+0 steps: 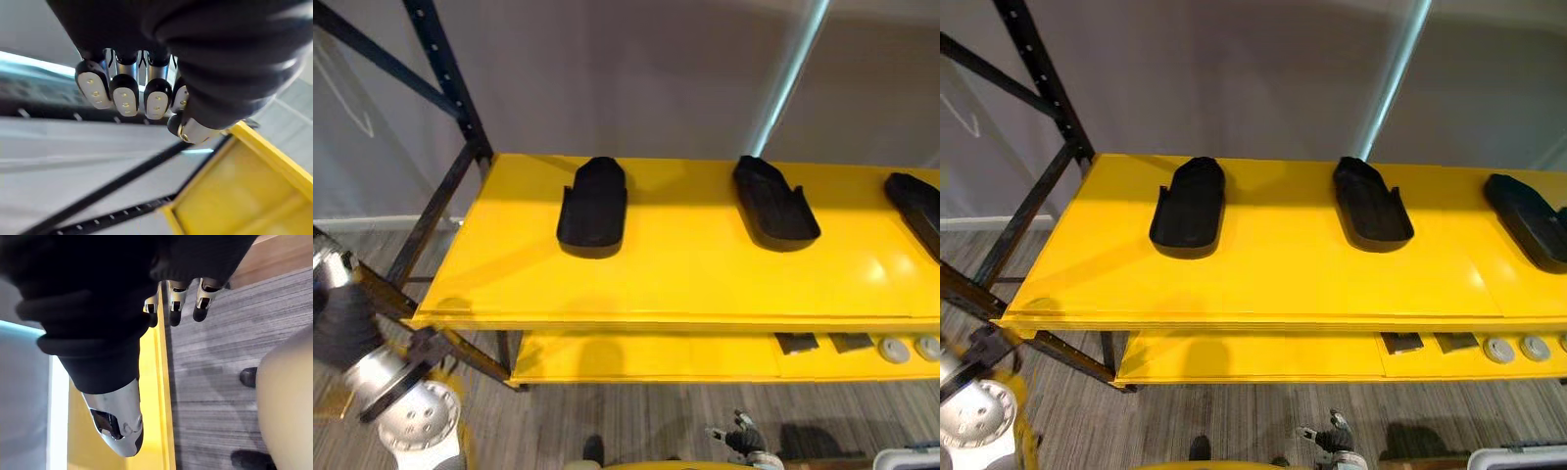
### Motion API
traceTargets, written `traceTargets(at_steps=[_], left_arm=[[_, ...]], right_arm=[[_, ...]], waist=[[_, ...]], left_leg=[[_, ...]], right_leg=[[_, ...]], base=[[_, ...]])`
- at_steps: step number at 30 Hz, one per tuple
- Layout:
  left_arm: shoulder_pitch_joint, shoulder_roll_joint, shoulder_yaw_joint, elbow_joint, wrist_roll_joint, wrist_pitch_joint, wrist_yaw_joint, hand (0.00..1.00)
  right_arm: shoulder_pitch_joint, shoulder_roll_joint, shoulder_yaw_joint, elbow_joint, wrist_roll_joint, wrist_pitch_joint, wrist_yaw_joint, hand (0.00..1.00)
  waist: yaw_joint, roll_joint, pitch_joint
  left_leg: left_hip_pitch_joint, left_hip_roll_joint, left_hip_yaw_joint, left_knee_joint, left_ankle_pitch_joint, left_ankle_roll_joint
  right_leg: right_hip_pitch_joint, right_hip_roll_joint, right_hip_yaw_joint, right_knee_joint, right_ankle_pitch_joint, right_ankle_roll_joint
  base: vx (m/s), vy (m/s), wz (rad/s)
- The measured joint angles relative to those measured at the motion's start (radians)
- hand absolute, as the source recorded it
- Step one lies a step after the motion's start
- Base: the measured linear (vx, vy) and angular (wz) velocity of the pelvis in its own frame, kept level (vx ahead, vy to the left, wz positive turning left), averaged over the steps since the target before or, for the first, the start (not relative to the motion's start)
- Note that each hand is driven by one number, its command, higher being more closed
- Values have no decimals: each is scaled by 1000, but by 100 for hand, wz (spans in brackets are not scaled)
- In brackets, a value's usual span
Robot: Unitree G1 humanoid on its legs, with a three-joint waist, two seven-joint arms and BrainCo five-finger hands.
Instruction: Walk over and take plastic housings, then place them on the shelf
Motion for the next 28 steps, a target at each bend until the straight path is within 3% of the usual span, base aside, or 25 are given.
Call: traceTargets(at_steps=[2,4,5,9,13,21,28], left_arm=[[45,-22,22,125,-3,14,-8,100],[50,-36,29,250,-19,61,-38,100],[47,-49,38,402,-21,98,-65,0],[42,-66,61,785,-66,175,-142,0],[-2,-65,33,1096,-98,203,-214,0],[-90,-56,-11,1284,-97,199,-288,0],[-120,-51,-85,1339,-97,191,-345,0]], right_arm=[[-12,7,18,-25,0,0,0,0],[-19,7,22,-33,-1,0,1,0],[-20,4,22,-34,-1,3,1,0],[-22,4,18,-35,0,11,3,0],[-18,4,17,-65,2,16,2,0],[-15,5,-4,-64,28,16,1,0],[-12,-3,-51,-63,29,16,1,0]], waist=[[3,-1,-1],[17,1,-1],[21,2,0],[20,-4,-4],[19,-9,-8],[19,4,-7],[14,17,-13]], left_leg=[[-17,-5,-8,53,-26,4],[-43,-9,-16,103,-62,5],[-56,-11,-16,147,-89,4],[-75,-7,-6,244,-138,4],[-82,-7,7,281,-166,6],[-77,-19,26,293,-183,21],[-62,-18,46,288,-190,21]], right_leg=[[5,-3,-6,13,-4,-3],[10,-3,-6,12,-8,-5],[19,-4,-10,13,-17,-6],[19,-10,-7,47,-45,-8],[22,-14,3,48,-52,0],[20,-29,24,52,-55,5],[17,-30,52,58,-59,12]], base=[[38,3,20],[-18,-2,2],[-23,-2,5],[25,10,-2],[57,21,-9],[20,36,-8],[1,11,-10]])
